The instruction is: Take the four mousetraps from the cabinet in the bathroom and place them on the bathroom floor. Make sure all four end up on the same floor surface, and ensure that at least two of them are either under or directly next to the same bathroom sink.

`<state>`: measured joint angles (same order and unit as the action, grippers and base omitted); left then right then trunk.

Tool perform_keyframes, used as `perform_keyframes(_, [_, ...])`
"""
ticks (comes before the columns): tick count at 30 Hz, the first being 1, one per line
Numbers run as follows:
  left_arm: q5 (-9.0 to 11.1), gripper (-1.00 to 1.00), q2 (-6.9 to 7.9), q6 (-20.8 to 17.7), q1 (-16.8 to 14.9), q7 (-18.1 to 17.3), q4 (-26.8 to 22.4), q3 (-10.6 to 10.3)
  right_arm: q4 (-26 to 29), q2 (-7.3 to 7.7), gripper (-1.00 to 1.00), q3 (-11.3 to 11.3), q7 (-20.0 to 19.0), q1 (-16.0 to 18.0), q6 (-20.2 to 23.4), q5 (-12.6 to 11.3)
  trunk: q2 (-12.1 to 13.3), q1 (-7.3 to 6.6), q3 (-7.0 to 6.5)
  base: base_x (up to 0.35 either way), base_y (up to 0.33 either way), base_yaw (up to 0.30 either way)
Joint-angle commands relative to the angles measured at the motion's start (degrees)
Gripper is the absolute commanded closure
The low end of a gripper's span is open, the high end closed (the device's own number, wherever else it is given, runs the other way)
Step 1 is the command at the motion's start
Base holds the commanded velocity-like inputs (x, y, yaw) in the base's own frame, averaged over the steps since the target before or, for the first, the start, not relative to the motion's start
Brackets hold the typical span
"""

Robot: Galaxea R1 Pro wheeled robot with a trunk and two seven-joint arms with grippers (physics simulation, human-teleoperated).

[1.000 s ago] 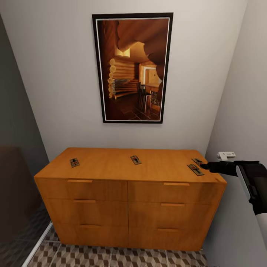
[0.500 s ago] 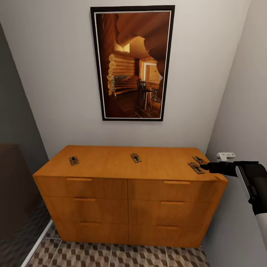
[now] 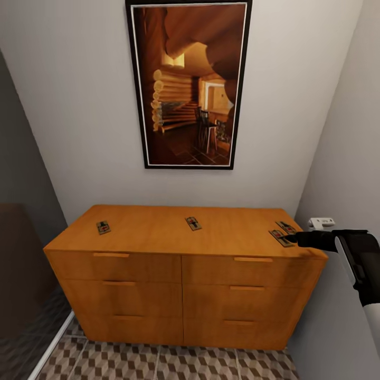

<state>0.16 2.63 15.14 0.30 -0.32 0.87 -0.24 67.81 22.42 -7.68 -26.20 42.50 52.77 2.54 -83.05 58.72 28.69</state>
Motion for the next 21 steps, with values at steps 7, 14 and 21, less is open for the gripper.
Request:
perform_keyframes(7, [0.02,-1.0,0.01,0.32,-0.03,-0.03,0.09,-0.08,-0.78,-0.05,-1.0,-0.05,-0.35,0.04,0.14,0.27,-0.03,0.01,0.65,0.106,0.0,0.0])
perform_keyframes(14, [0.02,-1.0,0.01,0.33,-0.03,-0.03,0.09,-0.11,-2.1,-0.08,-1.0,-0.05,-0.35,0.04,-0.72,0.39,-0.03,0.01,1.25,0.024,0.0,0.0])
perform_keyframes(21, [0.02,-1.0,0.01,0.33,-0.03,-0.03,0.09,-0.11,-2.38,-0.09,-1.0,-0.05,-0.35,0.04,-1.25,0.77,-0.03,0.01,1.85,0.004,0.0,0.0])
